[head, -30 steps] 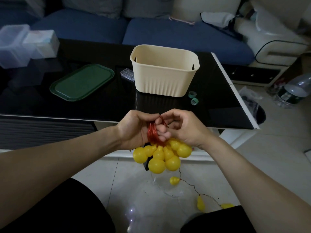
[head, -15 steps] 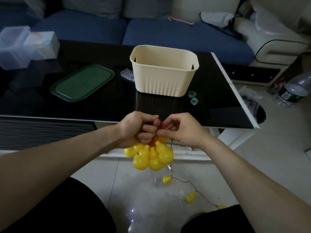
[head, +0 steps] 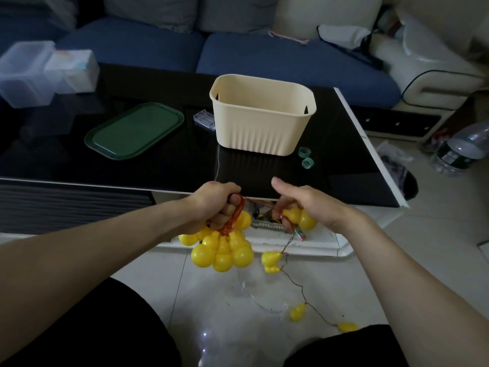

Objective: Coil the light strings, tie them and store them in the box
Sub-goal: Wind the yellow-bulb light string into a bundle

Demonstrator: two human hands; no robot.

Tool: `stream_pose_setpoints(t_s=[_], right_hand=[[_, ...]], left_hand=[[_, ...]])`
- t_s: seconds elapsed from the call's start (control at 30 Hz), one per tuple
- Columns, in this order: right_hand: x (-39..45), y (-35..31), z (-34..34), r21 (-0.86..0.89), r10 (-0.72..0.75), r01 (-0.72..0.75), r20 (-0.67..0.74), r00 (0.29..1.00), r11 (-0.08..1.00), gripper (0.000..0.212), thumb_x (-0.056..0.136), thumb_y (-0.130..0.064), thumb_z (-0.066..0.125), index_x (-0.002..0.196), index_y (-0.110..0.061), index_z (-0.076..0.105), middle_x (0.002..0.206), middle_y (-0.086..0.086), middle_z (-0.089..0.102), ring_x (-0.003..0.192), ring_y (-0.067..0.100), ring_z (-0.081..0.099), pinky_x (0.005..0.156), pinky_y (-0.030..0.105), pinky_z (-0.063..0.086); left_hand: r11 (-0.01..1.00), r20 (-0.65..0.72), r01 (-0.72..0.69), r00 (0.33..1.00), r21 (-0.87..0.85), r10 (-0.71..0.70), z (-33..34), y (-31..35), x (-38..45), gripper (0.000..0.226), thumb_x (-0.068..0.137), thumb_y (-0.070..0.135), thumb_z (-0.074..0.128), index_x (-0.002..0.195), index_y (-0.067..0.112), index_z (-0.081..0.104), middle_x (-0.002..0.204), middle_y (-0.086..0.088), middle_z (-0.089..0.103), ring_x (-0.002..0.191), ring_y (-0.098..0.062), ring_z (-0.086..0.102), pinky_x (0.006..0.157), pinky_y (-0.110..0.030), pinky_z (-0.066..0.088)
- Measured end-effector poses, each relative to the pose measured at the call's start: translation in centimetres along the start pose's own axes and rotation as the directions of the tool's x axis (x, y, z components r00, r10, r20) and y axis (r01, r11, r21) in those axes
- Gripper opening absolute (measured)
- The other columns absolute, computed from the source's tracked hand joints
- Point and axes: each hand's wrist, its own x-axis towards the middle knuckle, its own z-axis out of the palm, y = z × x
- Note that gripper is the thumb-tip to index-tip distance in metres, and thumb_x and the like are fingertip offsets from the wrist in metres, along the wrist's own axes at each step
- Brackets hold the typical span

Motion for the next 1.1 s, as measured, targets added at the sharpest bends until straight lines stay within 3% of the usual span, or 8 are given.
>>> stream_pose_setpoints(t_s=[0.2, 0.3, 0.5, 0.63, 0.73, 0.87, 1.0, 1.1], right_hand=[[-0.5, 0.8, -1.5, 0.177, 0.076, -0.091, 0.089, 0.993, 0.98, 0.104, 0.079, -0.091, 0.028, 0.094, 0.002, 0.072, 0.065, 0.013, 0.057, 0.062, 0.026, 0.057, 0.071, 0.036, 0.05], [-0.4, 1.3, -1.9, 0.135, 0.074, -0.069, -0.034, 0.997, 0.989, 0.088, 0.084, -0.084, 0.035, 0.089, -0.006, 0.074, 0.06, 0.004, 0.053, 0.055, 0.018, 0.05, 0.071, 0.037, 0.044], [-0.9, 1.2, -1.2, -0.054, -0.013, 0.003, -0.196, 0.981, 0.999, 0.047, 0.105, -0.042, 0.047, 0.085, -0.009, 0.073, 0.055, -0.005, 0.053, 0.059, 0.013, 0.051, 0.067, 0.031, 0.046], [-1.0, 0.5, -0.3, -0.177, -0.14, 0.106, -0.193, 0.971, 0.979, 0.026, 0.099, -0.032, 0.062, 0.079, -0.019, 0.071, 0.055, -0.009, 0.058, 0.054, 0.005, 0.052, 0.062, 0.027, 0.046], [-0.7, 0.1, 0.6, -0.202, -0.186, 0.149, -0.181, 0.966, 0.968, 0.018, 0.096, -0.032, 0.066, 0.086, -0.018, 0.073, 0.067, 0.005, 0.067, 0.063, 0.012, 0.058, 0.065, 0.033, 0.049], [0.1, 0.0, 1.7, -0.253, -0.232, 0.187, -0.163, 0.959, 0.949, 0.01, 0.094, -0.025, 0.07, 0.086, -0.021, 0.074, 0.064, -0.012, 0.066, 0.058, -0.004, 0.058, 0.062, 0.024, 0.048], [0.8, 0.0, 2.7, -0.347, -0.244, 0.19, -0.118, 0.963, 0.919, 0.013, 0.092, -0.026, 0.071, 0.08, -0.032, 0.07, 0.072, -0.006, 0.068, 0.065, 0.004, 0.06, 0.066, 0.032, 0.051], [0.9, -0.3, 3.5, -0.397, -0.26, 0.205, -0.09, 0.961, 0.894, 0.017, 0.092, -0.024, 0.069, 0.079, -0.035, 0.067, 0.068, -0.012, 0.062, 0.062, 0.002, 0.055, 0.062, 0.023, 0.045]], left_hand=[[0.997, -0.092, -0.049, 0.995, -0.066, 0.043, -0.9, 0.1, 0.2, 0.043, 0.104, 0.032, 0.033, 0.062, 0.022, 0.036, 0.049, 0.004, 0.025, 0.038, -0.011, 0.019, 0.038, -0.022, 0.016], [0.991, -0.17, -0.078, 0.984, -0.111, 0.059, -1.4, 0.4, 0.2, 0.043, 0.104, 0.032, 0.034, 0.062, 0.023, 0.036, 0.048, 0.005, 0.026, 0.037, -0.011, 0.019, 0.037, -0.021, 0.016], [0.972, -0.203, -0.091, 0.978, -0.218, 0.046, -1.8, 0.4, 0.2, 0.044, 0.104, 0.034, 0.032, 0.061, 0.022, 0.037, 0.049, 0.004, 0.025, 0.039, -0.012, 0.02, 0.038, -0.022, 0.018], [0.964, -0.13, -0.067, 0.991, -0.258, 0.034, -1.9, 0.4, 0.5, 0.04, 0.103, 0.035, 0.035, 0.065, 0.021, 0.038, 0.052, 0.004, 0.026, 0.042, -0.013, 0.022, 0.043, -0.026, 0.022], [0.964, -0.079, -0.043, 0.997, -0.261, 0.023, -1.6, 0.2, 0.7, 0.036, 0.103, 0.032, 0.035, 0.07, 0.019, 0.041, 0.057, 0.001, 0.034, 0.046, -0.015, 0.03, 0.05, -0.03, 0.028], [0.932, -0.049, -0.015, 0.999, -0.362, -0.003, -1.1, 0.3, 0.7, 0.038, 0.104, 0.031, 0.034, 0.071, 0.015, 0.044, 0.061, -0.005, 0.046, 0.049, -0.019, 0.043, 0.056, -0.031, 0.036], [0.856, 0.069, -0.001, 0.997, -0.518, 0.043, -0.5, 0.7, 0.7, 0.037, 0.104, 0.03, 0.031, 0.072, 0.014, 0.042, 0.068, -0.009, 0.058, 0.056, -0.021, 0.057, 0.062, -0.031, 0.046], [0.849, 0.107, -0.021, 0.99, -0.529, 0.091, -0.2, 0.8, 0.7, 0.038, 0.105, 0.029, 0.032, 0.076, 0.011, 0.047, 0.093, -0.022, 0.072, 0.078, -0.03, 0.073, 0.068, -0.034, 0.06]])
